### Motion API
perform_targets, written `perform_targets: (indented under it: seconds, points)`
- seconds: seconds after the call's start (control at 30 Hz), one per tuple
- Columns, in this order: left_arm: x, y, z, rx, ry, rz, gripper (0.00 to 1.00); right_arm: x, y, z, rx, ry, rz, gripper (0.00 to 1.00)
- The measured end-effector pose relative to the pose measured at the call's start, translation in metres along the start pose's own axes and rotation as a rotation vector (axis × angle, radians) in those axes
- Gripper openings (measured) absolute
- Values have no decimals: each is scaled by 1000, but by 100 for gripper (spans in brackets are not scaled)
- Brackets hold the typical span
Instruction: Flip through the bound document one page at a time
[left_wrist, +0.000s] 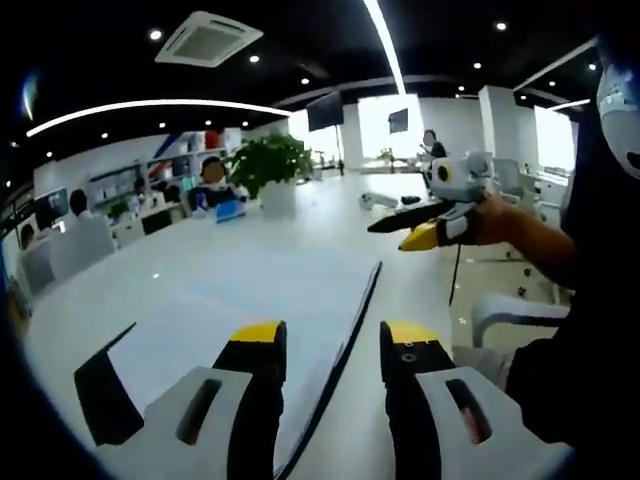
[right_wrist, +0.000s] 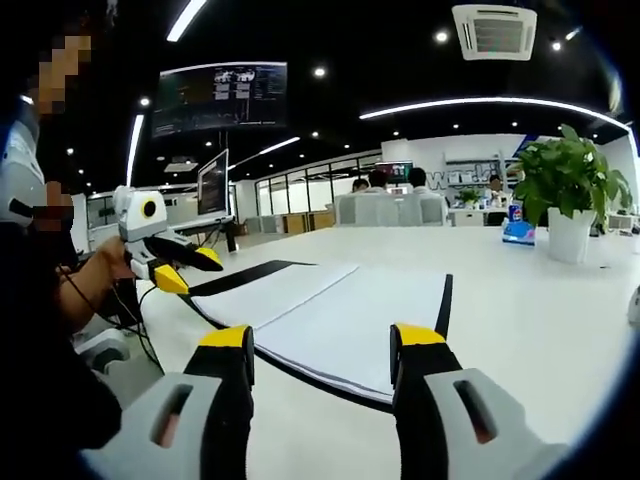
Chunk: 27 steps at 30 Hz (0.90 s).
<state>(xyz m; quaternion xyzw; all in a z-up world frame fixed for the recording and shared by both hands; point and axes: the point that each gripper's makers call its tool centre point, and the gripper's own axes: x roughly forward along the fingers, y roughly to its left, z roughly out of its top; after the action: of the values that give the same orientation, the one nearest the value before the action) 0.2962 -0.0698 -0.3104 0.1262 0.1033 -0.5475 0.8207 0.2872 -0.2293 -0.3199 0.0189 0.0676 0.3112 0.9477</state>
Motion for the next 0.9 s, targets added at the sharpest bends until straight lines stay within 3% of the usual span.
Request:
perform_targets:
  seconds: [0.23, 0.33, 0.37, 0.47, 0.6, 0.9]
  points:
    - [14, 6, 2, 8, 40, -30, 38, -1, -1, 1, 6, -1, 0, 54]
    - [24, 11, -6, 120, 151, -54, 37, 0, -1, 1, 8, 1, 2, 54]
    - [29, 13, -6, 123, 166, -61, 37, 0, 0, 1, 4, 6, 6, 54]
    - [34, 15, -3, 124, 171, -84, 37, -1, 2, 1, 1, 14, 12, 54]
    - [38, 14, 6, 61, 137, -141, 37, -3, 3, -1, -2, 30, 19, 54]
    - [46, 20, -2, 37, 166, -164, 37, -10, -15, -5, 7, 52, -22, 54]
